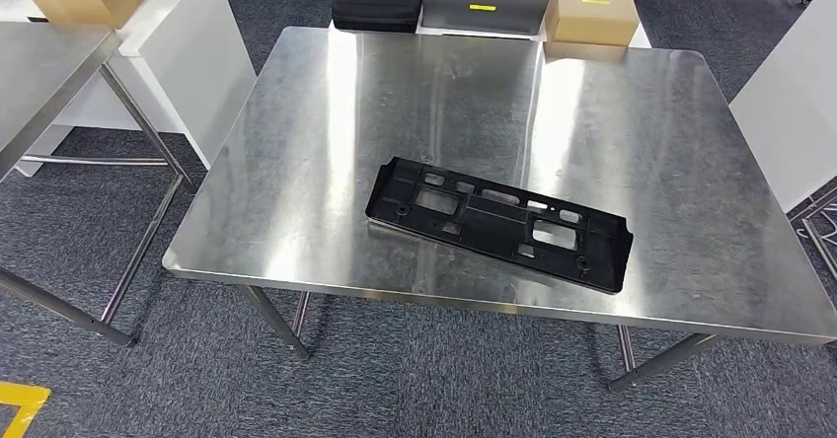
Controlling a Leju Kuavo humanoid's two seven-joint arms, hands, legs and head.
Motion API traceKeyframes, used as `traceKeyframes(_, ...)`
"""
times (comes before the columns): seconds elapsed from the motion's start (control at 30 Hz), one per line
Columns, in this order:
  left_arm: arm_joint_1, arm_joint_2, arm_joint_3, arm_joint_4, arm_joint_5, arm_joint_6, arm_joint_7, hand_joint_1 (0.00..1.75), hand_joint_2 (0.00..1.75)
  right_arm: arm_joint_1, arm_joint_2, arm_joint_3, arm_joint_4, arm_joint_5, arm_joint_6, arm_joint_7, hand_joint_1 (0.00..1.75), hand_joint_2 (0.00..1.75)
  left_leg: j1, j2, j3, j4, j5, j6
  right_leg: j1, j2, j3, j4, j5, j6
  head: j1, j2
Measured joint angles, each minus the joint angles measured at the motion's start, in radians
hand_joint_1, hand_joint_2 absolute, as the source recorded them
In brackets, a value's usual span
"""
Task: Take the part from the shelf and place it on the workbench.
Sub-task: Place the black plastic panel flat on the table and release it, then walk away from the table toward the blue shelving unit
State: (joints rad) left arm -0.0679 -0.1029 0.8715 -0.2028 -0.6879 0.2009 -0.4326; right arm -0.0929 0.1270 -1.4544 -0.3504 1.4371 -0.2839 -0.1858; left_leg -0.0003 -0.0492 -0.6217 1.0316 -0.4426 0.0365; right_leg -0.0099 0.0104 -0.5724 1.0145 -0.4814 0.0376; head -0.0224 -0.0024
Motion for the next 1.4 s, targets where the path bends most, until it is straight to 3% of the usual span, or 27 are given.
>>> traceKeyframes(0.1,-0.002,0.018,-0.024,0.000,-0.017,-0.045,0.043,0.00,0.00,-0.013,0.001,-0.001,0.061,0.001,0.074,0.019,0.00,0.00,0.000,0.000,0.000,0.000,0.000,0.000,0.000,0.000,0.000,0.000,0.000,0.000,0.000,0.000)
traceKeyframes(0.3,-0.004,0.033,-0.043,0.000,-0.024,-0.063,0.055,0.00,0.00,-0.026,-0.008,-0.001,0.109,0.006,0.088,0.023,0.00,0.00,0.000,0.000,0.000,0.000,0.000,0.000,0.000,0.000,0.000,0.000,0.000,0.000,0.000,0.000)
traceKeyframes(0.47,-0.004,0.040,-0.055,0.000,-0.038,-0.077,0.056,0.00,0.00,-0.027,-0.009,0.000,0.127,0.017,0.099,0.042,0.00,0.00,-0.007,0.001,-0.002,0.006,-0.005,0.012,-0.012,0.000,0.011,-0.004,0.001,0.004,0.000,0.000)
traceKeyframes(0.57,-0.006,0.043,-0.066,0.000,-0.058,-0.088,0.061,0.00,0.00,-0.027,-0.011,0.001,0.130,0.017,0.106,0.061,0.00,0.00,-0.005,0.003,0.005,-0.006,0.007,0.023,-0.013,0.001,0.014,-0.005,0.002,0.015,0.000,0.000)
traceKeyframes(0.63,-0.011,0.043,-0.074,0.000,-0.068,-0.093,0.065,0.00,0.00,-0.028,-0.014,0.001,0.131,0.014,0.107,0.065,0.00,0.00,0.002,0.008,0.012,-0.025,0.021,0.032,-0.011,-0.001,0.000,0.035,-0.032,0.012,0.002,0.000)
traceKeyframes(0.73,-0.022,0.042,-0.086,0.000,-0.086,-0.095,0.074,0.00,0.00,-0.028,-0.018,0.000,0.134,0.005,0.113,0.065,0.00,0.00,0.006,0.015,0.005,-0.031,0.031,0.035,-0.011,-0.002,-0.066,0.205,-0.133,-0.002,0.006,0.000)
traceKeyframes(0.77,-0.024,0.042,-0.089,0.000,-0.090,-0.096,0.075,0.00,0.00,-0.028,-0.018,0.000,0.134,0.003,0.114,0.065,0.00,0.00,0.006,0.016,0.002,-0.031,0.033,0.035,-0.011,-0.003,-0.081,0.245,-0.151,-0.003,0.006,0.000)
traceKeyframes(0.9,-0.026,0.042,-0.092,0.000,-0.092,-0.097,0.076,0.00,0.00,-0.027,-0.019,0.000,0.134,0.002,0.115,0.065,0.00,0.00,0.006,0.017,-0.001,-0.031,0.035,0.034,-0.011,-0.003,-0.090,0.270,-0.161,-0.002,0.006,0.000)
traceKeyframes(0.93,-0.029,0.041,-0.094,0.000,-0.094,-0.099,0.078,0.00,0.00,-0.027,-0.020,0.000,0.134,0.001,0.116,0.065,0.00,0.44,0.008,0.017,-0.007,-0.031,0.040,0.030,-0.014,-0.003,-0.064,0.240,-0.150,0.007,0.006,0.000)
traceKeyframes(1.03,-0.044,0.037,-0.108,0.000,-0.099,-0.104,0.082,0.00,0.00,-0.029,-0.023,0.004,0.138,0.002,0.122,0.062,0.00,1.75,0.013,0.011,-0.036,-0.019,0.073,-0.007,-0.019,0.003,0.077,0.026,-0.074,0.014,0.003,0.000)
traceKeyframes(1.07,-0.046,0.037,-0.110,0.000,-0.099,-0.104,0.081,0.00,0.00,-0.030,-0.022,0.005,0.139,0.004,0.123,0.062,0.00,1.75,0.015,0.010,-0.043,-0.013,0.079,-0.017,-0.020,0.002,0.094,-0.013,-0.058,0.004,0.001,0.000)
traceKeyframes(1.1,-0.046,0.037,-0.112,0.000,-0.099,-0.104,0.081,0.00,0.00,-0.030,-0.022,0.006,0.139,0.004,0.123,0.062,0.00,1.75,0.018,0.014,-0.048,-0.001,0.066,-0.020,-0.021,-0.002,0.089,-0.010,-0.051,-0.006,0.000,0.000)
traceKeyframes(1.13,-0.045,0.037,-0.113,0.000,-0.100,-0.104,0.081,0.00,0.00,-0.030,-0.021,0.006,0.140,0.004,0.123,0.062,0.00,1.75,0.021,0.021,-0.057,0.026,0.033,-0.024,-0.022,-0.007,0.082,-0.008,-0.044,-0.016,-0.001,0.000)
traceKeyframes(1.2,-0.047,0.036,-0.115,0.000,-0.101,-0.103,0.081,0.00,0.00,-0.029,-0.021,0.006,0.140,0.003,0.123,0.062,0.00,1.75,0.022,0.037,-0.083,0.132,-0.070,-0.028,-0.014,-0.016,0.064,-0.007,-0.029,-0.032,-0.003,0.000)
traceKeyframes(1.23,-0.049,0.036,-0.115,0.000,-0.102,-0.103,0.081,0.00,0.00,-0.028,-0.021,0.006,0.140,0.003,0.123,0.063,0.00,1.75,0.022,0.040,-0.093,0.194,-0.114,-0.029,-0.010,-0.021,0.053,-0.006,-0.021,-0.037,-0.003,0.000)
traceKeyframes(1.27,-0.050,0.035,-0.116,0.000,-0.104,-0.103,0.081,0.00,0.00,-0.028,-0.021,0.006,0.140,0.002,0.123,0.063,0.00,1.75,0.022,0.041,-0.094,0.239,-0.139,-0.028,-0.006,-0.025,0.043,-0.006,-0.013,-0.039,-0.004,0.000)
traceKeyframes(1.3,-0.050,0.035,-0.116,0.000,-0.105,-0.103,0.081,0.00,0.00,-0.027,-0.021,0.006,0.140,0.002,0.123,0.065,0.00,1.75,0.022,0.042,-0.081,0.255,-0.142,-0.026,-0.002,-0.028,0.033,-0.005,-0.005,-0.040,-0.003,0.000)
traceKeyframes(1.33,-0.050,0.034,-0.116,0.000,-0.107,-0.103,0.081,0.00,0.00,-0.027,-0.020,0.006,0.140,0.002,0.123,0.067,0.00,1.75,0.021,0.042,-0.051,0.237,-0.128,-0.022,0.001,-0.030,0.024,-0.005,0.004,-0.039,-0.004,0.000)
traceKeyframes(1.4,-0.051,0.033,-0.117,0.000,-0.109,-0.103,0.081,0.00,0.00,-0.027,-0.020,0.007,0.140,0.004,0.123,0.071,0.00,1.75,0.019,0.043,0.051,0.113,-0.095,-0.009,0.005,-0.031,0.008,-0.004,0.021,-0.035,-0.004,0.000)
